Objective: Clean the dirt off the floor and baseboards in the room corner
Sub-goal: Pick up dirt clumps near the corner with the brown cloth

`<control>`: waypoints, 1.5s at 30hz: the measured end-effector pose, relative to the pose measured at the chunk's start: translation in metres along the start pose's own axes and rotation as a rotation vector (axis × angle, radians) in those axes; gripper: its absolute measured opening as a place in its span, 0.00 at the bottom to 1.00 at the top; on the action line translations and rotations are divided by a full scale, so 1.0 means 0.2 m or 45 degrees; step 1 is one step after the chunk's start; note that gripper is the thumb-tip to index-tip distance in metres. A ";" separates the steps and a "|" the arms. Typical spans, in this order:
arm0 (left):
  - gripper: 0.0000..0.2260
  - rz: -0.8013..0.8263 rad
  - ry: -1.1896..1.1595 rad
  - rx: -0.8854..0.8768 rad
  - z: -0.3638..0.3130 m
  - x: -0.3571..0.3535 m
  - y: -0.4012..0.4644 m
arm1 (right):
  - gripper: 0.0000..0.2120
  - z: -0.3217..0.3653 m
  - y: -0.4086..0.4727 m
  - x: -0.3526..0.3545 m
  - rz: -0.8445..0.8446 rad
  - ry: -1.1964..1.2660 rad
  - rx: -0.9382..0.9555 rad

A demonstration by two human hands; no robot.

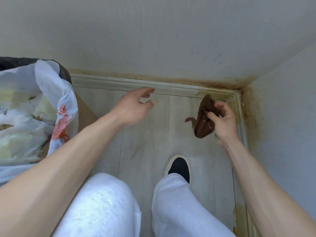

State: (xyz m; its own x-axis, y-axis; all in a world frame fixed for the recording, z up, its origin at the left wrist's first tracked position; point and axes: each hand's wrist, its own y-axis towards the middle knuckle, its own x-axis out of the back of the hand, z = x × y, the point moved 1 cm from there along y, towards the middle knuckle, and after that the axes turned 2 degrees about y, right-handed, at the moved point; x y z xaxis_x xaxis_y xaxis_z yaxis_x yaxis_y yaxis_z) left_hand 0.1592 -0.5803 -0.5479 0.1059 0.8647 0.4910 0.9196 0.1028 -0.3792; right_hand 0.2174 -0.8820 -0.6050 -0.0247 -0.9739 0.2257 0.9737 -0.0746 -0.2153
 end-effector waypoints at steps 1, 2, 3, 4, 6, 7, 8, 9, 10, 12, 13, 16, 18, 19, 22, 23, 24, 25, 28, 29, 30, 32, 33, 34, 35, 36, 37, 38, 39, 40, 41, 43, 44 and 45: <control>0.19 -0.058 -0.076 -0.034 -0.03 0.03 -0.03 | 0.17 0.07 -0.04 -0.01 0.008 0.126 -0.026; 0.18 -0.104 -0.159 -0.064 -0.07 0.07 -0.08 | 0.17 0.16 -0.09 -0.03 0.031 0.232 -0.053; 0.17 -0.145 -0.238 -0.097 -0.09 0.10 -0.13 | 0.16 0.25 -0.14 -0.06 0.069 0.329 -0.068; 0.16 -0.197 -0.335 -0.135 -0.12 0.16 -0.19 | 0.16 0.38 -0.17 -0.11 0.136 0.388 -0.063; 0.15 -0.303 -0.498 -0.189 -0.14 0.26 -0.30 | 0.14 0.60 -0.25 -0.20 0.295 0.457 -0.059; 0.14 -0.376 -0.572 -0.199 -0.14 0.33 -0.37 | 0.14 0.72 -0.29 -0.26 0.396 0.468 -0.047; 0.13 -0.444 -0.659 -0.193 -0.14 0.39 -0.44 | 0.13 0.85 -0.33 -0.33 0.505 0.480 -0.048; 0.11 -0.507 -0.728 -0.179 -0.12 0.46 -0.51 | 0.13 0.96 -0.37 -0.41 0.618 0.474 -0.041; 0.11 -0.564 -0.785 -0.154 -0.11 0.52 -0.58 | 0.13 1.07 -0.41 -0.50 0.727 0.456 -0.028; 0.11 -0.674 -0.829 -0.081 -0.06 0.63 -0.71 | 0.14 1.24 -0.49 -0.68 0.942 0.345 -0.011; 0.11 -0.728 -0.836 -0.060 -0.02 0.67 -0.77 | 0.14 1.30 -0.53 -0.78 1.040 0.264 -0.010; 0.13 -0.888 -0.680 -0.089 0.08 0.78 -0.94 | 0.13 1.42 -0.67 -1.05 1.297 0.041 -0.084; 0.14 -0.945 -0.528 -0.084 0.14 0.81 -1.05 | 0.13 1.46 -0.75 -1.20 1.389 -0.066 -0.192; 0.15 -0.965 -0.480 -0.078 0.16 0.81 -1.08 | 0.16 1.47 -0.79 -1.26 1.412 -0.115 -0.235; 0.17 -0.995 -0.438 -0.073 0.23 0.80 -1.13 | 0.21 1.46 -0.90 -1.42 1.410 -0.230 -0.338; 0.18 -1.005 -0.432 -0.061 0.25 0.80 -1.14 | 0.18 1.45 -0.93 -1.46 1.399 -0.261 -0.361; 0.20 -1.021 -0.440 -0.034 0.27 0.80 -1.16 | 0.15 1.45 -0.96 -1.50 1.399 -0.297 -0.374; 0.20 -1.021 -0.448 0.004 0.28 0.80 -1.16 | 0.13 1.44 -0.98 -1.52 1.402 -0.319 -0.390; 0.22 -1.041 -0.446 0.078 0.29 0.78 -1.18 | 0.16 1.42 -1.04 -1.56 1.439 -0.421 -0.367; 0.23 -1.056 -0.439 0.088 0.29 0.77 -1.18 | 0.17 1.41 -1.05 -1.57 1.438 -0.445 -0.348; 0.23 -1.063 -0.442 0.095 0.30 0.77 -1.18 | 0.18 1.40 -1.05 -1.58 1.433 -0.452 -0.334; 0.23 -1.062 -0.472 0.130 0.33 0.76 -1.18 | 0.18 1.37 -1.04 -1.60 1.451 -0.436 -0.335; 0.23 -1.048 -0.493 0.159 0.34 0.76 -1.19 | 0.16 1.37 -1.04 -1.60 1.463 -0.425 -0.341; 0.23 -1.037 -0.514 0.187 0.35 0.76 -1.19 | 0.15 1.37 -1.03 -1.60 1.462 -0.420 -0.345; 0.23 -1.039 -0.522 0.221 0.35 0.75 -1.20 | 0.16 1.37 -1.03 -1.60 1.456 -0.417 -0.346; 0.23 -1.059 -0.512 0.245 0.35 0.75 -1.21 | 0.19 1.36 -1.01 -1.60 1.444 -0.416 -0.346; 0.23 -1.087 -0.482 0.254 0.33 0.75 -1.21 | 0.22 1.35 -1.00 -1.61 1.436 -0.411 -0.348; 0.24 -1.110 -0.427 0.227 0.31 0.74 -1.22 | 0.26 1.34 -0.99 -1.61 1.427 -0.409 -0.350; 0.25 -1.105 -0.353 0.157 0.29 0.72 -1.23 | 0.27 1.33 -0.99 -1.61 1.428 -0.406 -0.353; 0.29 -1.057 -0.262 0.071 0.27 0.70 -1.22 | 0.25 1.33 -0.98 -1.60 1.422 -0.411 -0.346; 0.33 -0.979 -0.176 0.008 0.26 0.68 -1.22 | 0.23 1.33 -0.97 -1.60 1.427 -0.414 -0.342; 0.37 -0.811 -0.068 0.039 0.29 0.65 -1.19 | 0.23 1.32 -0.96 -1.59 1.440 -0.446 -0.338; 0.37 -0.776 -0.072 0.128 0.31 0.66 -1.20 | 0.24 1.31 -0.95 -1.59 1.422 -0.480 -0.328; 0.36 -0.791 -0.082 0.216 0.32 0.66 -1.20 | 0.25 1.30 -0.95 -1.58 1.412 -0.500 -0.332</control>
State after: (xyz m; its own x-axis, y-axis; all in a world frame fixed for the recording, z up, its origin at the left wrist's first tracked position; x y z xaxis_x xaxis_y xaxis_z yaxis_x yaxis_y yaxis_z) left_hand -0.0719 -0.4594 -0.4419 -0.4547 0.6459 0.6133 0.7288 0.6656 -0.1607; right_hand 0.0995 -0.5036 -0.3880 0.9112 -0.4074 0.0605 0.3456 0.6764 -0.6504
